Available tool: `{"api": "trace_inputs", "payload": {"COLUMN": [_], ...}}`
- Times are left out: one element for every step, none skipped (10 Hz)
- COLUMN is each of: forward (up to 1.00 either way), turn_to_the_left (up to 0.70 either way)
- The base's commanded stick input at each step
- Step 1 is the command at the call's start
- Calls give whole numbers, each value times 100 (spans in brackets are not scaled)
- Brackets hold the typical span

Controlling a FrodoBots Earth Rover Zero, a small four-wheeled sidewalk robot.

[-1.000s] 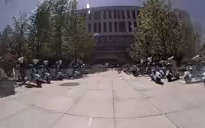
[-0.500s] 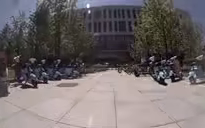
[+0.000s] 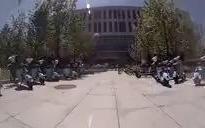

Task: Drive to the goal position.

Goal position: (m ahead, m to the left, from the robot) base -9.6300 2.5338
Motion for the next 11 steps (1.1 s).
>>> {"api": "trace_inputs", "payload": {"forward": [49,49,49,49,49,49,49,49,49,49,49], "turn_to_the_left": [0,0,0,0,0,0,0,0,0,0,0]}}
